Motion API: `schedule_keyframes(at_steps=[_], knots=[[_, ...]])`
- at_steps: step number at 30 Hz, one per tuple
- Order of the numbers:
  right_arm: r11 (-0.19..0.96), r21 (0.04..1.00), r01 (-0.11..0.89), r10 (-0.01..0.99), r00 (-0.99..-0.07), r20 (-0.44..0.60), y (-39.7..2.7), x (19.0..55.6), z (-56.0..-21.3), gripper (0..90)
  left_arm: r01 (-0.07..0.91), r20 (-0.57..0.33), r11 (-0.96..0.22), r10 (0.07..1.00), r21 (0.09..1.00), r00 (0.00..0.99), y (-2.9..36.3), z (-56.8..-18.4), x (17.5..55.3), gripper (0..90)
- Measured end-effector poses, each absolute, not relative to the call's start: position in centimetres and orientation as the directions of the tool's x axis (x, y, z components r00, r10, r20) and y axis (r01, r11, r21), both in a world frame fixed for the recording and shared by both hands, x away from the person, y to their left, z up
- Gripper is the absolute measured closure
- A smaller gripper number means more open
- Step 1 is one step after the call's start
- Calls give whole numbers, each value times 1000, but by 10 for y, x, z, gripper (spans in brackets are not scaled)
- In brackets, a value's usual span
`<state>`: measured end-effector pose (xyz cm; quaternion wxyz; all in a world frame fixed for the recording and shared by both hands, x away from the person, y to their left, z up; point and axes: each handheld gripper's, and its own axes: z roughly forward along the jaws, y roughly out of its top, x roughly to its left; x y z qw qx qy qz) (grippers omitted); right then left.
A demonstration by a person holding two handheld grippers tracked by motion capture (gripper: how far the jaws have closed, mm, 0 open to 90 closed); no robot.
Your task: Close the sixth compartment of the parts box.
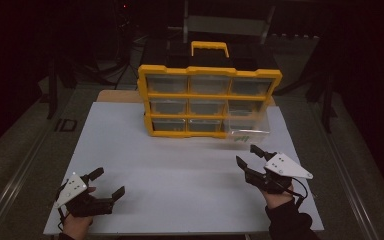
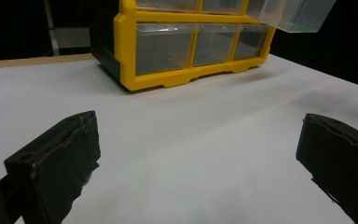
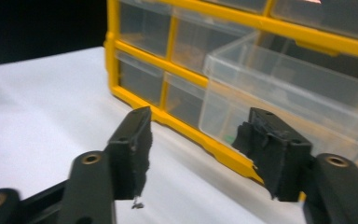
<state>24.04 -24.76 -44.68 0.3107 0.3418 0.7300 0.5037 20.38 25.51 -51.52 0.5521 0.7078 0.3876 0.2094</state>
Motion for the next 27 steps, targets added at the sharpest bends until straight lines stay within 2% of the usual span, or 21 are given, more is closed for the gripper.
schedule_keyframes(at_steps=[2, 15, 20, 27], knots=[[261, 946, 192, 813, -572, -108, -249, 242, -449, 465, 318, -132, -89, 780, 944, 612, 255, -515, 204, 0], [298, 923, 245, 850, -507, -140, -258, 263, -468, 743, 317, -134, -88, 778, 944, 614, 255, -515, 204, 0], [313, 912, 264, 860, -487, -154, -260, 271, -472, 876, 318, -133, -89, 778, 944, 614, 255, -515, 204, 0], [314, 904, 290, 873, -461, -155, -263, 282, -474, 897, 318, -133, -90, 779, 944, 613, 255, -515, 204, 0]])
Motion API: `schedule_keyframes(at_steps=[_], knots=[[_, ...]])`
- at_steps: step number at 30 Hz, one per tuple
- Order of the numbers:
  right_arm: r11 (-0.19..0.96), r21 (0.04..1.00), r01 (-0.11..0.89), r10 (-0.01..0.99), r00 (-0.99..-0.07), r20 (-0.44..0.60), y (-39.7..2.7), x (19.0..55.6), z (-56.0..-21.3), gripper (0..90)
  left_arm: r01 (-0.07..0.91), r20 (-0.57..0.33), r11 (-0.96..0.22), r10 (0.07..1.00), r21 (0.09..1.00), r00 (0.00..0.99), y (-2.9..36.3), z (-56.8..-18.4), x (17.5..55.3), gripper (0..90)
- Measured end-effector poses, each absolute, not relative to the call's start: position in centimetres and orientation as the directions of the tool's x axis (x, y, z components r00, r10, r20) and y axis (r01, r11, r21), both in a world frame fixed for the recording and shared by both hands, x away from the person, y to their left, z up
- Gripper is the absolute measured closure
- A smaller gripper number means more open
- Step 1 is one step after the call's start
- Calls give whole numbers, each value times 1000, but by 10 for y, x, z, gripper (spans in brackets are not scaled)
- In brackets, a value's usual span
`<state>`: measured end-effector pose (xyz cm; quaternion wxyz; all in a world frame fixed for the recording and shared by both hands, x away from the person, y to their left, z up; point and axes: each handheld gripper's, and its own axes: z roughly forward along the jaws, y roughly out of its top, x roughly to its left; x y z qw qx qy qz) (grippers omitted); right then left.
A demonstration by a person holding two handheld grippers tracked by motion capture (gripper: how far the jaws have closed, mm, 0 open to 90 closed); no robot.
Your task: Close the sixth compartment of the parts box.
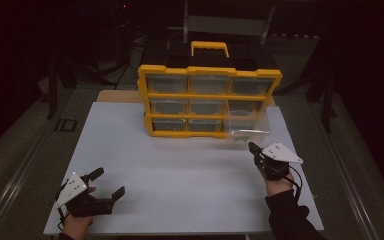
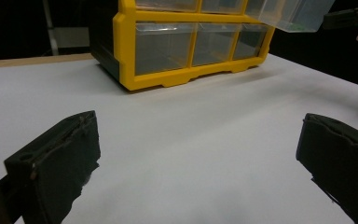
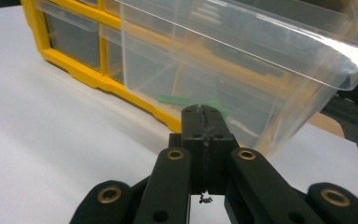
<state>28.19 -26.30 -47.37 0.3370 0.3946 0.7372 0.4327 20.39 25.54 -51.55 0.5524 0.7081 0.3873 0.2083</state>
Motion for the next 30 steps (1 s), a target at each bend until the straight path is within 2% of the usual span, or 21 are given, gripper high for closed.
schedule_keyframes(at_steps=[30], knots=[[308, 898, 315, 886, -440, -149, -267, 293, -472, 900, 317, -134, -87, 779, 945, 612, 256, -515, 203, 0]])
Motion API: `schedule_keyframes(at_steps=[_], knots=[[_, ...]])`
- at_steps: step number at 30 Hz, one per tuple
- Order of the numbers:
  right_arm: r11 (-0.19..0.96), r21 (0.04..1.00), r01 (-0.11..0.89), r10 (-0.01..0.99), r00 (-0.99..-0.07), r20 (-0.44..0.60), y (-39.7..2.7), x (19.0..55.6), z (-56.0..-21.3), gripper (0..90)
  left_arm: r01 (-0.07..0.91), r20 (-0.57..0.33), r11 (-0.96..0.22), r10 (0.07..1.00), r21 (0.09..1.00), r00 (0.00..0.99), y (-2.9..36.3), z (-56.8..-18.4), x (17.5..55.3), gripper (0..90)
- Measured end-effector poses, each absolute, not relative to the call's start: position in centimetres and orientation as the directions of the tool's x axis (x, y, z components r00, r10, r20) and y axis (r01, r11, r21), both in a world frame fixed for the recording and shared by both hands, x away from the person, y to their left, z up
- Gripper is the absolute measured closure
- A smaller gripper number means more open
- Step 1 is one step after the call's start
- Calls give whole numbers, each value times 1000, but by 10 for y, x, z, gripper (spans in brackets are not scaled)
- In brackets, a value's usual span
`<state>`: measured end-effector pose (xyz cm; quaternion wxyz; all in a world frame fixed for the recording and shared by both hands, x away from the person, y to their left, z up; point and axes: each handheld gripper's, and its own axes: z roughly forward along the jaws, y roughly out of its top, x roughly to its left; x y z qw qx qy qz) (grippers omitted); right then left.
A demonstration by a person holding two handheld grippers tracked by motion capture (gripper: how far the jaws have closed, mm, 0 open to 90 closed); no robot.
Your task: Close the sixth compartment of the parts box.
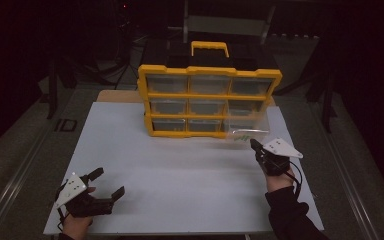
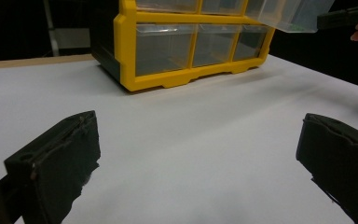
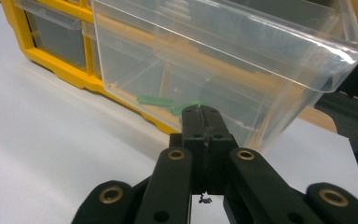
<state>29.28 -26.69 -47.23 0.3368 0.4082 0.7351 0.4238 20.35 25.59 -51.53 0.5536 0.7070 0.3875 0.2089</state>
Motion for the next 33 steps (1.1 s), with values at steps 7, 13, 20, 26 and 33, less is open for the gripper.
schedule_keyframes(at_steps=[7, 13, 20, 26, 33], knots=[[296, 902, 315, 894, -423, -146, -268, 294, -471, 900, 318, -136, -86, 778, 944, 613, 256, -516, 204, 0], [292, 904, 314, 896, -421, -143, -269, 296, -470, 900, 321, -138, -85, 778, 943, 613, 256, -516, 204, 0], [271, 906, 324, 907, -401, -128, -273, 301, -468, 900, 320, -139, -84, 779, 944, 612, 256, -516, 204, 0], [272, 906, 325, 908, -397, -130, -273, 305, -466, 900, 322, -141, -82, 779, 943, 611, 256, -516, 204, 0], [277, 903, 327, 908, -398, -134, -271, 312, -465, 900, 322, -142, -81, 779, 943, 611, 256, -516, 204, 0]])
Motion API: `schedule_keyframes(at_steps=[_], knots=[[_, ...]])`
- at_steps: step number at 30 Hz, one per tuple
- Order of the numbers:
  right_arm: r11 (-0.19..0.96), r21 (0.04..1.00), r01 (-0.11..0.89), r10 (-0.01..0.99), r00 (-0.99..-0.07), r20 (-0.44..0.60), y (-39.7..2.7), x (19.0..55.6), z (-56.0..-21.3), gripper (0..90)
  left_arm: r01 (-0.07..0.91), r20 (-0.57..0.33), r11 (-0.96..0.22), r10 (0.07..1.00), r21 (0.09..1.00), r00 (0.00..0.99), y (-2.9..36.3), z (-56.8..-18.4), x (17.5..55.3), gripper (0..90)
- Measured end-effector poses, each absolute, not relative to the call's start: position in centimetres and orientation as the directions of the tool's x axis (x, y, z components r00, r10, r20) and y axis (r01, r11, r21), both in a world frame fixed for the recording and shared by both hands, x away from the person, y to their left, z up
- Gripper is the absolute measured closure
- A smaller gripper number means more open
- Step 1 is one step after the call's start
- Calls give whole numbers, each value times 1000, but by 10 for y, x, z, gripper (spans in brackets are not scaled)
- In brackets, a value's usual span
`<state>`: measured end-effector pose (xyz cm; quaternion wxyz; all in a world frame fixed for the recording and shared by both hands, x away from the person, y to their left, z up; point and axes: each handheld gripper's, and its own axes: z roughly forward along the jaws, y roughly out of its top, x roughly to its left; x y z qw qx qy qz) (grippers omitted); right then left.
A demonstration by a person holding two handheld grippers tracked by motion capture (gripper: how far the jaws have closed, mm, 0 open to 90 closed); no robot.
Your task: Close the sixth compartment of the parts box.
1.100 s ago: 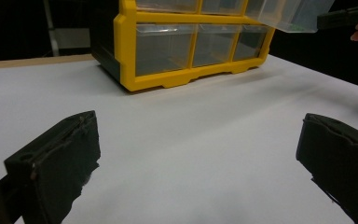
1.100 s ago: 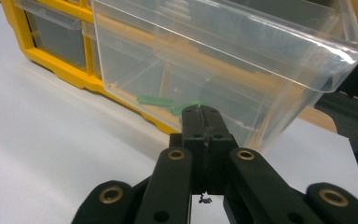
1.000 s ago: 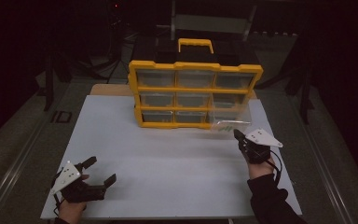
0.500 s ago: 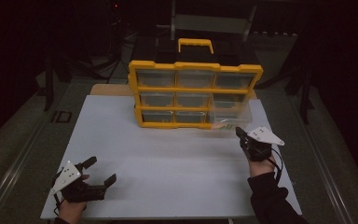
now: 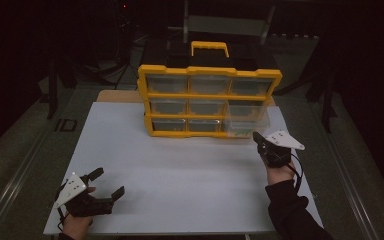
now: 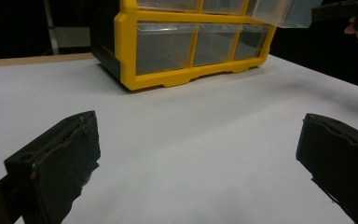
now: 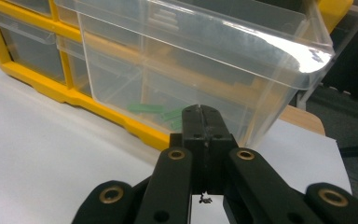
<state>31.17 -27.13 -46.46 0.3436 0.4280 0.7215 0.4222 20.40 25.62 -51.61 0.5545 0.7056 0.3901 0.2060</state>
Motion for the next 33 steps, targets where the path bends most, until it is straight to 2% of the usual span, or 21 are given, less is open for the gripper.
schedule_keyframes(at_steps=[33], knots=[[270, 902, 338, 911, -392, -126, -265, 345, -459, 900, 322, -142, -80, 779, 943, 611, 257, -516, 204, 0]])
